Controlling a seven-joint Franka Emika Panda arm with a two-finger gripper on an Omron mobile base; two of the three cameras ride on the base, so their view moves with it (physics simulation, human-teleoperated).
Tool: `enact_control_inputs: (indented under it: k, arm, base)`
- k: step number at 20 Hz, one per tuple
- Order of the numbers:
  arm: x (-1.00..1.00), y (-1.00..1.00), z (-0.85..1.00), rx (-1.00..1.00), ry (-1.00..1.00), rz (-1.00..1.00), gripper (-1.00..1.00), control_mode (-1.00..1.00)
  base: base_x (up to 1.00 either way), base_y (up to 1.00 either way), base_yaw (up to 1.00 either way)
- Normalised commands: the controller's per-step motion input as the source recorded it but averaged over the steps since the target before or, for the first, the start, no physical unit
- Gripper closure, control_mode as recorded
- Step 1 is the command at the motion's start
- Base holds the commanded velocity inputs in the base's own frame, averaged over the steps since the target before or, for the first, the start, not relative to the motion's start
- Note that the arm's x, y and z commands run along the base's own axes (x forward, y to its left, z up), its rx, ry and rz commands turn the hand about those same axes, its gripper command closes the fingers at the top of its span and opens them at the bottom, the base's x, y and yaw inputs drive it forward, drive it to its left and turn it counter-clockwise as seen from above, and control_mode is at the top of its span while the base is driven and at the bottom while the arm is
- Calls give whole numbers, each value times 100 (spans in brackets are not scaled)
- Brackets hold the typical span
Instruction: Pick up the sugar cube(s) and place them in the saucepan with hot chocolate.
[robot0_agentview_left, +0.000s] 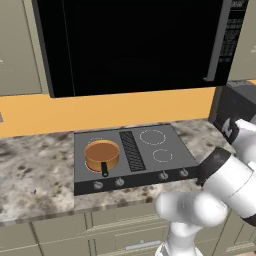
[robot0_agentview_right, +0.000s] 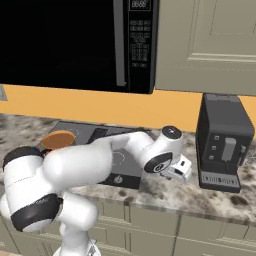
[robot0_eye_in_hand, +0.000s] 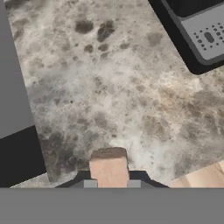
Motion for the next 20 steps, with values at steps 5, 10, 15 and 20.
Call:
enact_control_inputs:
  k: [5, 10, 15, 20]
  arm:
    - [-19, 88, 100, -6, -15, 18, 100, -100]
    - [-12, 100, 97, -11, -4, 12, 100, -100]
    - [-7, 100, 75, -11, 0, 10, 100, -100]
    - [-2, 100, 47, -9, 0, 15, 100, -100]
  base:
    - [0, 0, 0]
    - [0, 0, 0]
    - [0, 0, 0]
    - [0, 0, 0]
